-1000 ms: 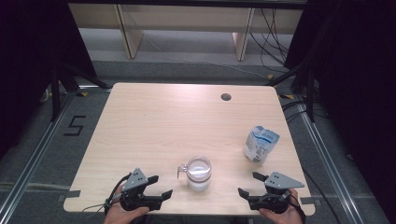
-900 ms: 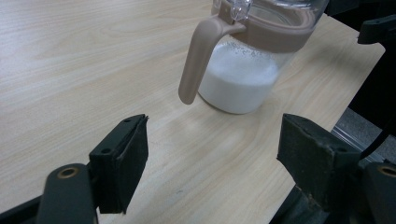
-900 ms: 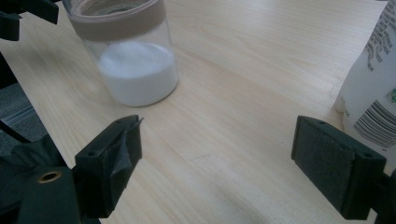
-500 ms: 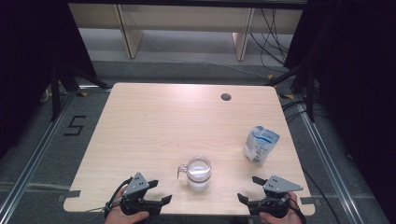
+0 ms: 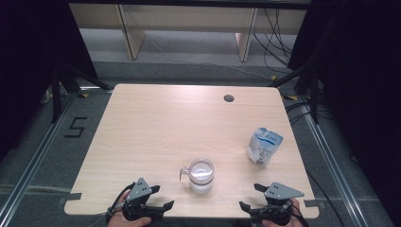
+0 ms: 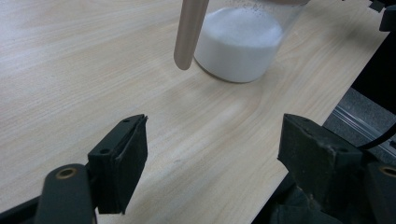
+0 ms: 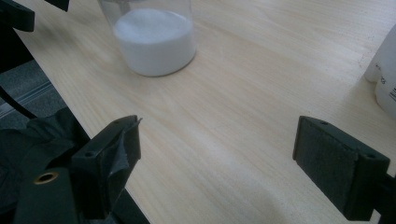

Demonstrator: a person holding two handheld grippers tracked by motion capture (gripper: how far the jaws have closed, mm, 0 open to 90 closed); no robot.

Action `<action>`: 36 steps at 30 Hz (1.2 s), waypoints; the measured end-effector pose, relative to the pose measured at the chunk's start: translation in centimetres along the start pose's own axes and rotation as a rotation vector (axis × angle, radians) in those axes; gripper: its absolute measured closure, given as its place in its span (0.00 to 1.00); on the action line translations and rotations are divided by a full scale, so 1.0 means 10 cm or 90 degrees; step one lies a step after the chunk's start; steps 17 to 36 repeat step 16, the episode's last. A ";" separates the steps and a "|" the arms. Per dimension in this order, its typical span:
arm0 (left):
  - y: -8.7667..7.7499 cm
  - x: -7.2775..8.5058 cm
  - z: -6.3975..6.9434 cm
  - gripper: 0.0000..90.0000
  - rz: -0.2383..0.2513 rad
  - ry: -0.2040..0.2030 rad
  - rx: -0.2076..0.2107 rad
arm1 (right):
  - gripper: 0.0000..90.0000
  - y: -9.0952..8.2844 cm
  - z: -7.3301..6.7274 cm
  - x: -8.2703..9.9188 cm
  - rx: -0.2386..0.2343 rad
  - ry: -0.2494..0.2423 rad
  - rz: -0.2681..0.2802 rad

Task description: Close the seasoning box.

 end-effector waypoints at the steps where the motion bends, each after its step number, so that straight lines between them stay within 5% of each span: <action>1: 0.00 0.00 0.00 0.26 0.001 0.003 0.000 | 0.18 0.01 -0.01 0.00 -0.003 0.001 -0.002; 36: 0.00 0.00 -0.03 0.26 0.002 -0.002 -0.003 | 0.18 0.01 0.01 0.00 0.002 0.001 0.000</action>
Point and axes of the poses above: each handheld gripper's, and its own axes: y roughly forward along the jaws, x roughly out of its underside, z roughly to its right, the point moved 10 cm from there along y, roughly forward along the jaws, and after that the axes turned 1 degree about -x, right-handed, at the moved point
